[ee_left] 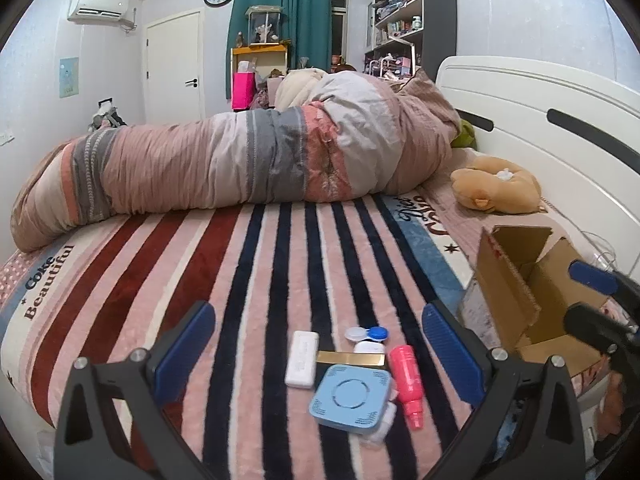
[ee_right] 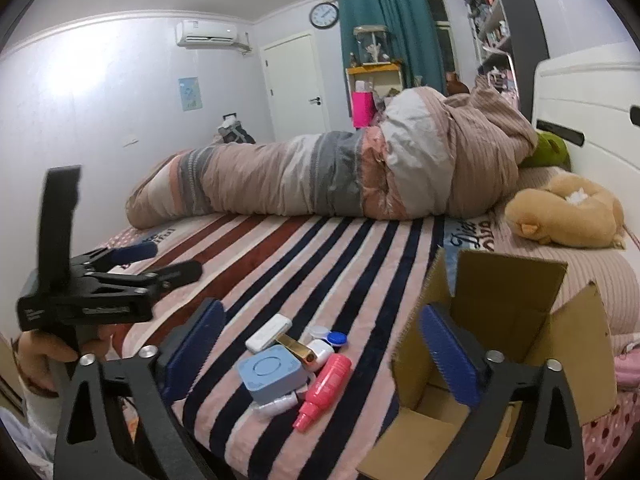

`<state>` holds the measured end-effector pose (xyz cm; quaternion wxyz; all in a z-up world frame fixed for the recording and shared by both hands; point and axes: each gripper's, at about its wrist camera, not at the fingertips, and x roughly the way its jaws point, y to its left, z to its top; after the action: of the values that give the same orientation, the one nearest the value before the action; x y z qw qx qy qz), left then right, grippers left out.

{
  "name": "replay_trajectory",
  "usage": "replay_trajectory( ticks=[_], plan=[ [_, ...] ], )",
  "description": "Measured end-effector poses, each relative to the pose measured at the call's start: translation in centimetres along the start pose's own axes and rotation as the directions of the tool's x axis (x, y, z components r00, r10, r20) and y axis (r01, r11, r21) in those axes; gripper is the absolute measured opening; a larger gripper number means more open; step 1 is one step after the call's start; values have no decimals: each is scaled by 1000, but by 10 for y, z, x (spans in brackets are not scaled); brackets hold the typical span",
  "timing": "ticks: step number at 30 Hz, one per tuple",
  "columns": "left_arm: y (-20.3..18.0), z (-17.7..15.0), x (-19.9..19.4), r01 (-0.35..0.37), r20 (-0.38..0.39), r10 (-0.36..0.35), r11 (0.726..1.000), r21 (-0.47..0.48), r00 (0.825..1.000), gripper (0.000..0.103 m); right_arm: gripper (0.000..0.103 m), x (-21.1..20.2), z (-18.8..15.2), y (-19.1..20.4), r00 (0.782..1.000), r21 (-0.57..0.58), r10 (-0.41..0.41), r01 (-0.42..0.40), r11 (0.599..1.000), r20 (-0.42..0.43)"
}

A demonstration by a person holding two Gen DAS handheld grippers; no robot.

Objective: Organize rigid objects

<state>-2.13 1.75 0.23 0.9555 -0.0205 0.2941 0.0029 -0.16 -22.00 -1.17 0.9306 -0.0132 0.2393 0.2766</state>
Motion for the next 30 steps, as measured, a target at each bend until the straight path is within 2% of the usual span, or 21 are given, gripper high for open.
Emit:
replay_trajectory(
  ticks=[2,4,6,9,11,14,16,17,21,24,26,28,29,30],
  plan=[
    [10,-1,6,12,-9,-13,1000,-14,1000,103,89,5,1,14,1000,-44,6,-6,999,-5],
    [23,-2,12,32,-14,-32,999,-31,999,103,75,15,0,29,1000,-72,24,-25,997,-21],
    [35,-4,19,36,-17,-36,998,-43,999,103,56,31,-4,40,997,-62,50,-54,997,-55],
    [50,-10,32,13,-25,-14,999,-38,1000,103,45,69,-23,51,987,-1,64,-65,998,-150],
    [61,-17,45,13,-47,-15,999,-41,999,102,43,94,-43,55,975,41,33,-24,999,-221],
    [72,-29,64,36,-92,-41,998,-47,995,102,40,123,-73,47,949,103,-47,83,991,-311],
    [78,-37,75,61,-119,-67,997,-56,991,102,36,139,-93,38,920,127,-129,188,974,-369],
    [79,-40,79,72,-130,-79,996,-59,988,102,35,144,-99,36,911,132,-147,212,968,-386],
    [83,-50,91,110,-153,-118,992,-63,981,102,35,165,-113,36,881,140,-165,249,958,-443],
    [81,-53,93,125,-148,-131,991,-52,980,102,35,176,-111,32,876,168,-159,260,951,-456],
    [81,-54,93,139,-148,-146,989,-56,978,102,35,182,-109,31,865,143,-202,296,945,-459],
    [81,-54,95,153,-152,-161,986,-61,975,102,35,189,-114,28,843,115,-242,334,936,-481],
    [81,-54,95,158,-153,-166,985,-61,974,102,28,190,-117,16,839,119,-242,338,933,-487],
    [81,-55,95,166,-155,-173,984,-60,973,102,28,194,-119,12,839,124,-241,340,932,-488]
  ],
)
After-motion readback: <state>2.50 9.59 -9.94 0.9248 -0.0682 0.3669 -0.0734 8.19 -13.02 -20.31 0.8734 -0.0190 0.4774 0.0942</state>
